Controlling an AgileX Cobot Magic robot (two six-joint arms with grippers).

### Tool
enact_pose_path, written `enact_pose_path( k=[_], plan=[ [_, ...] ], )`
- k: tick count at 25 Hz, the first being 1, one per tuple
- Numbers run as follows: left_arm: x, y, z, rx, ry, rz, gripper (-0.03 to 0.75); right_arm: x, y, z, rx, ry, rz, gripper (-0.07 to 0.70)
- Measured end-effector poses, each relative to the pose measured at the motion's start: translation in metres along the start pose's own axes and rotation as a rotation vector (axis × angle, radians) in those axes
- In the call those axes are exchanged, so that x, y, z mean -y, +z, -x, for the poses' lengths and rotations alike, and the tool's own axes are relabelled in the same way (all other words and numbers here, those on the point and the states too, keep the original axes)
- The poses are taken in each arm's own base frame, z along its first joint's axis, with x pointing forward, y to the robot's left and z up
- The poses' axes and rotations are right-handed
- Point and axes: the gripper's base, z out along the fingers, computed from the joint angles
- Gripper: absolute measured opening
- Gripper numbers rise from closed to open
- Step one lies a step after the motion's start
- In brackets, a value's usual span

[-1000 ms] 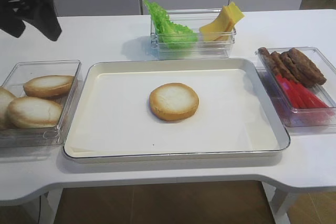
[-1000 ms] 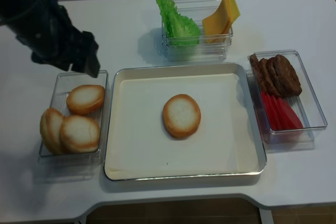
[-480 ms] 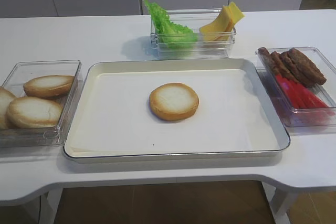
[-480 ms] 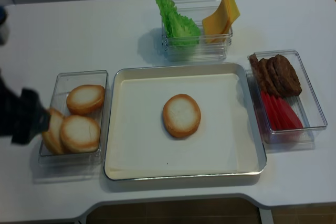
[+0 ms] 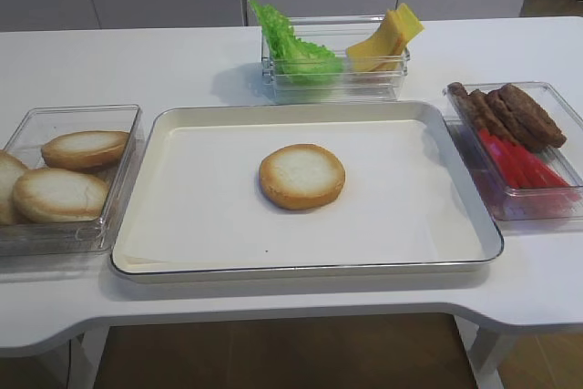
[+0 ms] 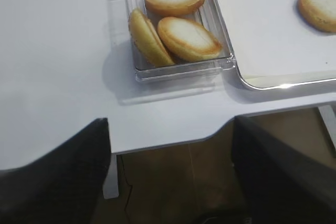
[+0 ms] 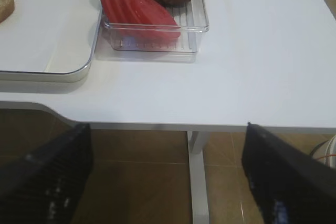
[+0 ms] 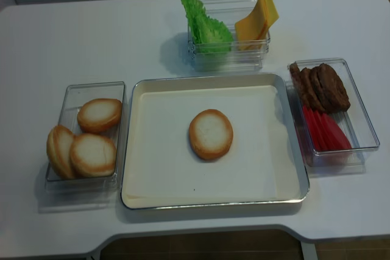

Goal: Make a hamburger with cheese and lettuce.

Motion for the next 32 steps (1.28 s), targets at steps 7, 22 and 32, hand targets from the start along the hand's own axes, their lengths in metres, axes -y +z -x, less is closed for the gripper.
enact_pose_path(
  k=[7, 22, 32],
  plan=[
    [-0.008, -0.004, -0.042, 0.069, -0.006, -0.010, 0.535, 0.000, 0.000, 0.000, 0.000, 0.000, 0.000, 0.696],
    [-0.012, 0.010, -0.094, 0.123, 0.040, -0.048, 0.535, 0.000, 0.000, 0.000, 0.000, 0.000, 0.000, 0.696],
    [-0.001, 0.028, -0.099, 0.106, 0.143, -0.136, 0.535, 0.000, 0.000, 0.000, 0.000, 0.000, 0.000, 0.696]
  ],
)
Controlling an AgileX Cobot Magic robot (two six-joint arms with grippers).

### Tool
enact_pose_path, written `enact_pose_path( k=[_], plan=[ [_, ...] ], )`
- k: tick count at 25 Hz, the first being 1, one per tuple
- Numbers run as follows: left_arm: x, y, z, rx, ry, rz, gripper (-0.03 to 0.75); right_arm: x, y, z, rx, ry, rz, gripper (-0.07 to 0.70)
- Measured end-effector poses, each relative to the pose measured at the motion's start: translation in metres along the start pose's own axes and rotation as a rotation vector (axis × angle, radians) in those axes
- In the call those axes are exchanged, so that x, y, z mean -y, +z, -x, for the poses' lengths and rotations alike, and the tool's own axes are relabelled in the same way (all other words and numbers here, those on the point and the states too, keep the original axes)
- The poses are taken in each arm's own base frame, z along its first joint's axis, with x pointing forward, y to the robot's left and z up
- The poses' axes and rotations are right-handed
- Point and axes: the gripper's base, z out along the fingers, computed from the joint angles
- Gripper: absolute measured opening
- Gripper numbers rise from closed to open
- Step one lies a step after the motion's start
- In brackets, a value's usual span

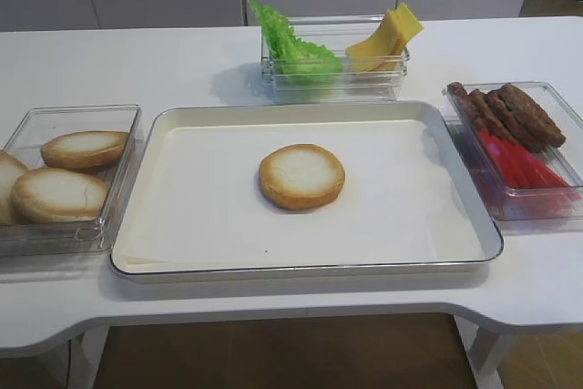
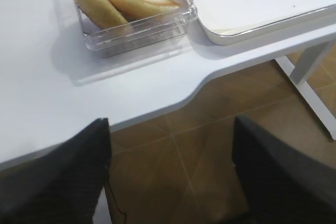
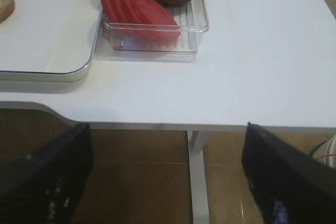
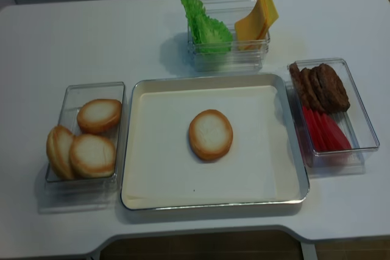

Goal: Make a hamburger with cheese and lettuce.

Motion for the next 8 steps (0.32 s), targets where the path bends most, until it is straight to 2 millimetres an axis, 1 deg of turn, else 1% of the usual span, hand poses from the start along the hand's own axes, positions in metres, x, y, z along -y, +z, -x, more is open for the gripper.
enact_pose_path(
  k=[8],
  plan=[
    [0.0009, 0.0042, 0.0000, 0.013, -0.002, -0.010, 0.535, 0.0000, 0.0000, 0.0000, 0.000, 0.000, 0.000, 0.696]
  ],
)
